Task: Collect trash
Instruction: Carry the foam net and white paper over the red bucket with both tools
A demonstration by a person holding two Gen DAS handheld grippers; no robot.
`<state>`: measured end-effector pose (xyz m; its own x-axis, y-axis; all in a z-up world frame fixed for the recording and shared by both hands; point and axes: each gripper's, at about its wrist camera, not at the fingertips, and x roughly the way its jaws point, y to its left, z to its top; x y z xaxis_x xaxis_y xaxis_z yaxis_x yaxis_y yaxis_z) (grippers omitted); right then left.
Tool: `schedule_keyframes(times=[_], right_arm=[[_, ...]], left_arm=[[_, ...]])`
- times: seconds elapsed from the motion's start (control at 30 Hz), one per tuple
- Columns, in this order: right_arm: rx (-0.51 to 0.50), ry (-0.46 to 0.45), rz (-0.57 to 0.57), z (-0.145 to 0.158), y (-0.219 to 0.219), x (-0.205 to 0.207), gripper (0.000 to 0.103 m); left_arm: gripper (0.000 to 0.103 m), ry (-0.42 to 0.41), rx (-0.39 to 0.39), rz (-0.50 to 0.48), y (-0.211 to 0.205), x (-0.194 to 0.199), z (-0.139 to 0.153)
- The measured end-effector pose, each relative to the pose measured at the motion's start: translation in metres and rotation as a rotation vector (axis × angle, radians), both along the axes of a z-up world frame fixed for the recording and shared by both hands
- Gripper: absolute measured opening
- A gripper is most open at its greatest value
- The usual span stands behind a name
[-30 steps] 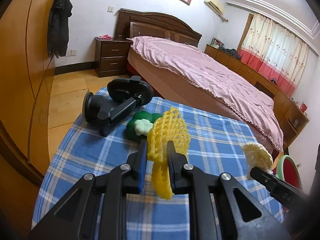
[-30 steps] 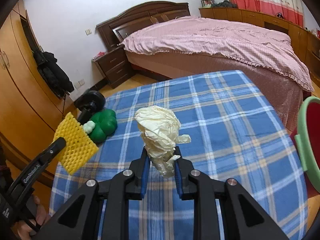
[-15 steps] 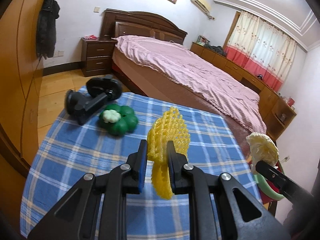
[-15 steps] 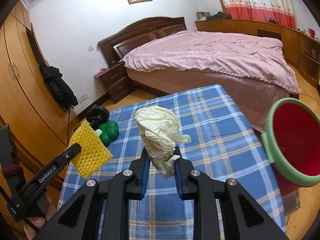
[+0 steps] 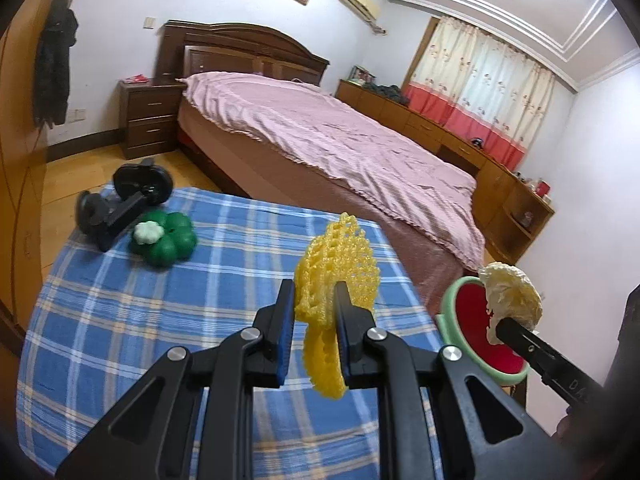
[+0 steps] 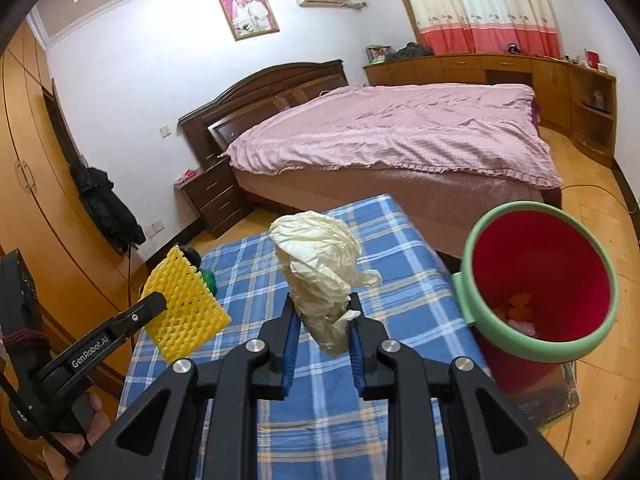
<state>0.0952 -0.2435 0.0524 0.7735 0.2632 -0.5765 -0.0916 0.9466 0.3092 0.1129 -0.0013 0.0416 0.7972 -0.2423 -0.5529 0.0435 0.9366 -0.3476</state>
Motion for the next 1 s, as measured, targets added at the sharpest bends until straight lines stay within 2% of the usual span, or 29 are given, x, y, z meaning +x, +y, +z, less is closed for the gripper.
schedule_keyframes(times=[0.37, 1.0], right_arm=[[0.019, -0.029, -0.07, 0.007, -0.042, -0.018, 0.024], [0.047, -0.021, -0.209, 0.002, -0.121, -0.029, 0.024]], left_arm=[[0.018, -0.018, -0.019, -0.081, -0.038, 0.001, 0.015], [0.018, -0.006, -0.017, -0.231, -0.116, 0.02, 0.019]])
